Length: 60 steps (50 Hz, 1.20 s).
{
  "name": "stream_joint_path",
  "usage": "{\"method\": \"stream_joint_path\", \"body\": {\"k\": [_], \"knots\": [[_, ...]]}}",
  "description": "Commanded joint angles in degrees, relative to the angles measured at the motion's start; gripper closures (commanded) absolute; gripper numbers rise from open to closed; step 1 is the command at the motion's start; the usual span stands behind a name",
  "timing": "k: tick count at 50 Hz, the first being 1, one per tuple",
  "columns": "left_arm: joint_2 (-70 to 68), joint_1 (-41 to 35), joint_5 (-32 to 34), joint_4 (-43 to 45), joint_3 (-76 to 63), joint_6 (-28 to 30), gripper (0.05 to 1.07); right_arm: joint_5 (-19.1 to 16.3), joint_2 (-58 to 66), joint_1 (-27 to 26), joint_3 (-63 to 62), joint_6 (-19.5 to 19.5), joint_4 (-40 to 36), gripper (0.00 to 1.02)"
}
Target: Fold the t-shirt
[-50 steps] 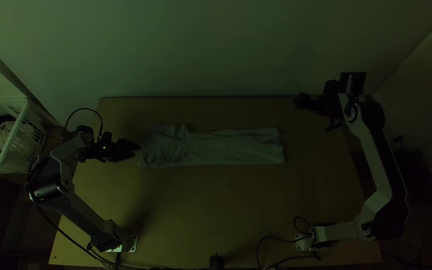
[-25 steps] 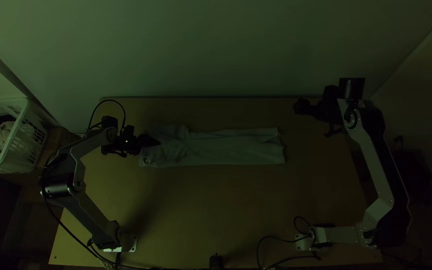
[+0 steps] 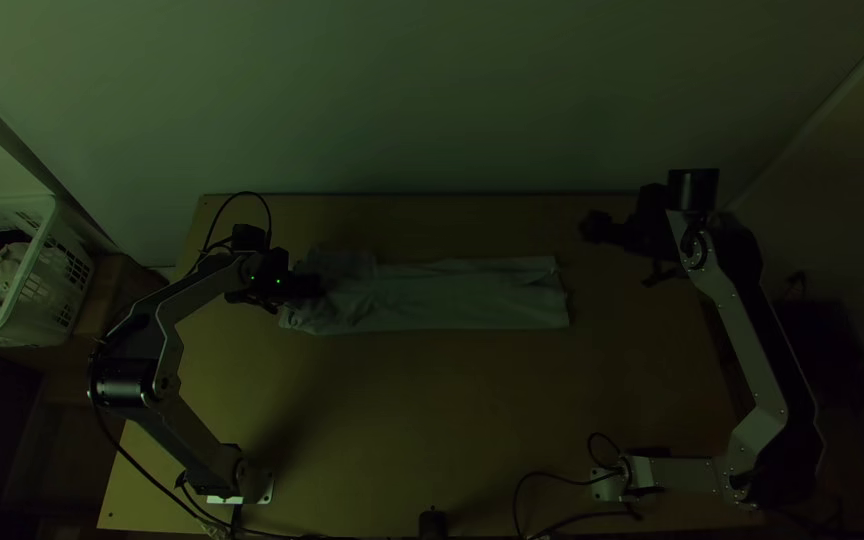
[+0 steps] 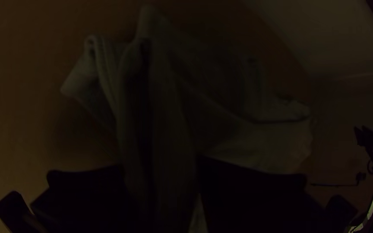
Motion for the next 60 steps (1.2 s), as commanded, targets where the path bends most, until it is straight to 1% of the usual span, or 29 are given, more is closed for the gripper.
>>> {"method": "stream_joint_path", "body": {"k": [1,4,15,24,31,35,41,45,50,60], "knots": [[-1.8,1.8,-2.6,-2.7,-1.8,1.6,1.05,0.2,-1.7,0.4,-2.1,-0.8,0.7,0.03],[-2.4,4.0,-3.2,-3.9,-1.1,2.7,1.05,0.2,-1.8,0.5,-2.8,-0.7,1.4,0.03],[-2.1,14.7,-5.7,-11.7,5.9,10.9,1.05,0.2,-3.2,0.2,-6.8,-1.3,5.9,0.03],[-1.1,23.0,-8.7,-16.1,12.3,17.4,1.05,0.2,-4.4,-0.4,-10.2,-2.1,9.5,0.03],[-0.1,27.8,-11.1,-23.2,19.3,21.6,1.05,0.2,-4.5,-1.6,-11.6,-2.7,10.9,0.03],[-0.2,28.8,-13.2,-27.8,23.0,23.5,1.05,0.2,-4.6,-1.9,-12.7,-2.7,11.8,0.03],[-1.2,28.4,-13.3,-34.4,27.8,23.8,1.05,0.2,-5.3,-2.0,-14.3,-2.7,13.1,0.03],[-2.5,26.3,-13.4,-38.7,30.3,23.5,1.05,0.2,-5.9,-2.2,-15.7,-2.7,13.9,0.03],[-3.8,21.6,-14.7,-43.8,33.1,22.4,1.05,0.2,-6.5,-2.8,-17.1,-2.7,14.4,0.03],[-5.1,10.2,-16.4,-49.8,39.9,17.2,1.05,0.2,-8.2,-4.4,-19.3,-2.9,14.6,0.03]]}}
